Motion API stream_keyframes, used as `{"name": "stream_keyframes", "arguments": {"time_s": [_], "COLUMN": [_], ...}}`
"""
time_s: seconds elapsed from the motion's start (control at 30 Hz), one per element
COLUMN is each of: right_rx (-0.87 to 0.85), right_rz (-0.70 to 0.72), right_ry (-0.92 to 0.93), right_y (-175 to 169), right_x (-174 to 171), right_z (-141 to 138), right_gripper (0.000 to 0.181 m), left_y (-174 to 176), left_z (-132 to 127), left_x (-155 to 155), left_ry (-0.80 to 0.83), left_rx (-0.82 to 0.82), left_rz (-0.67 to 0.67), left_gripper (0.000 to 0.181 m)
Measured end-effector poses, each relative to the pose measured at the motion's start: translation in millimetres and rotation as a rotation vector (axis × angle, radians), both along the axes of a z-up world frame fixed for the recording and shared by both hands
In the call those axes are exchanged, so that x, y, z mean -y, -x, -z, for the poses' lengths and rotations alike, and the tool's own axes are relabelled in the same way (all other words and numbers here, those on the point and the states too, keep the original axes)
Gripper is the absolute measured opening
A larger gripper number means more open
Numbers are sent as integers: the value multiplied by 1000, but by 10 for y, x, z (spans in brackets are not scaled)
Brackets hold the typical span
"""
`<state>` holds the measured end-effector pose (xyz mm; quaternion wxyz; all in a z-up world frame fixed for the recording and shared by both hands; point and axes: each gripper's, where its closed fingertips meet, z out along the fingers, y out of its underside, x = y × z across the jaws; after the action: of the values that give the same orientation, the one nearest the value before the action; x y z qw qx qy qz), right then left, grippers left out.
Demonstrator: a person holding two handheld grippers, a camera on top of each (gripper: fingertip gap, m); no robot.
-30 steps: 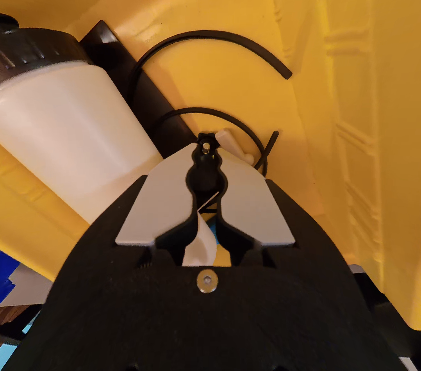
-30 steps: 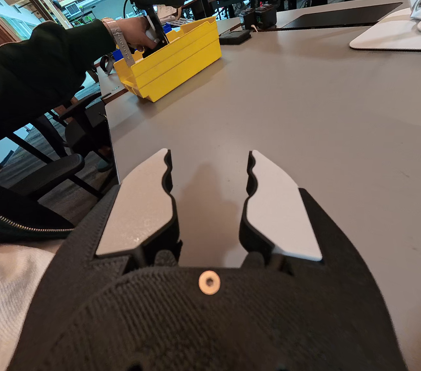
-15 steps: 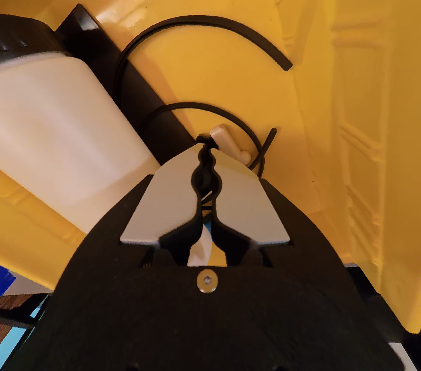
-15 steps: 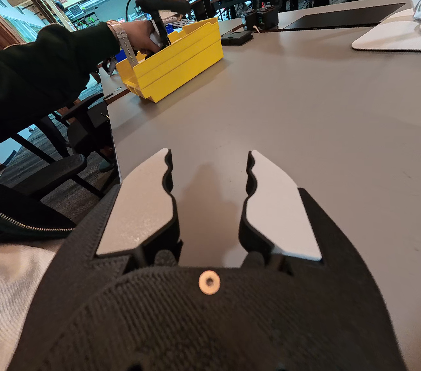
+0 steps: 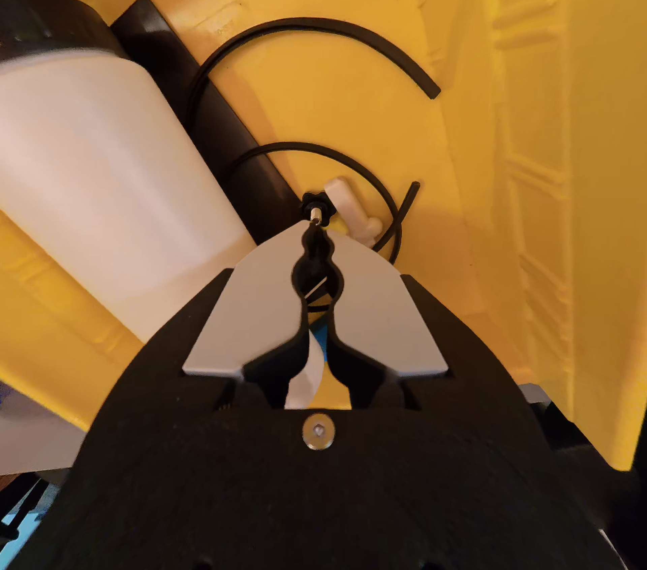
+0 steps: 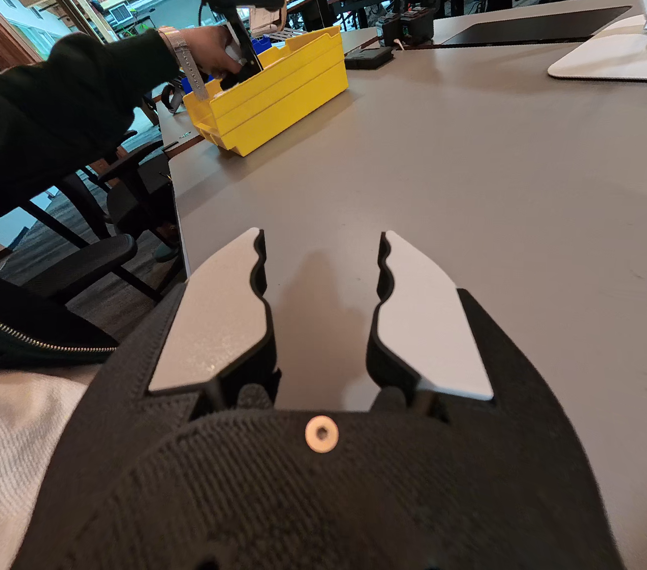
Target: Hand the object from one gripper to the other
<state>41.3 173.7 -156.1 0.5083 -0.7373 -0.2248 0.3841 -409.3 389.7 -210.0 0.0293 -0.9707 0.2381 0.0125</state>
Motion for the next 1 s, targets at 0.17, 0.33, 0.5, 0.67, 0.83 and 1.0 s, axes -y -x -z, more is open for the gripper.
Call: {"name": "stream_keyframes", "arguments": {"time_s": [0.17,0.33,0.5,0.67,0.83,1.0], "right_rx": [-3,-1,-2,-1,0,-2], "right_rz": [-1,-2,-2,-2,-3,-4], "right_ry": [0,2,-1,-2,-5,-6], "right_y": [-2,0,0,3,5,5], "right_x": [1,-4,0,3,8,10], "right_z": [-2,8,1,-1,-6,-9], "right_gripper": [60,59,59,59,58,58], "left_y": [-6,-22,-22,-19,-11,18], "left_z": [36,52,105,130,143,139], "left_x": [-38,-28,-6,8,28,68], "left_ry": [-9,13,30,37,49,63], "left_rx": [-18,-28,-30,-49,-58,-70], "left_rz": [1,10,9,17,20,22], "left_gripper": [10,14,7,8,8,6]}}
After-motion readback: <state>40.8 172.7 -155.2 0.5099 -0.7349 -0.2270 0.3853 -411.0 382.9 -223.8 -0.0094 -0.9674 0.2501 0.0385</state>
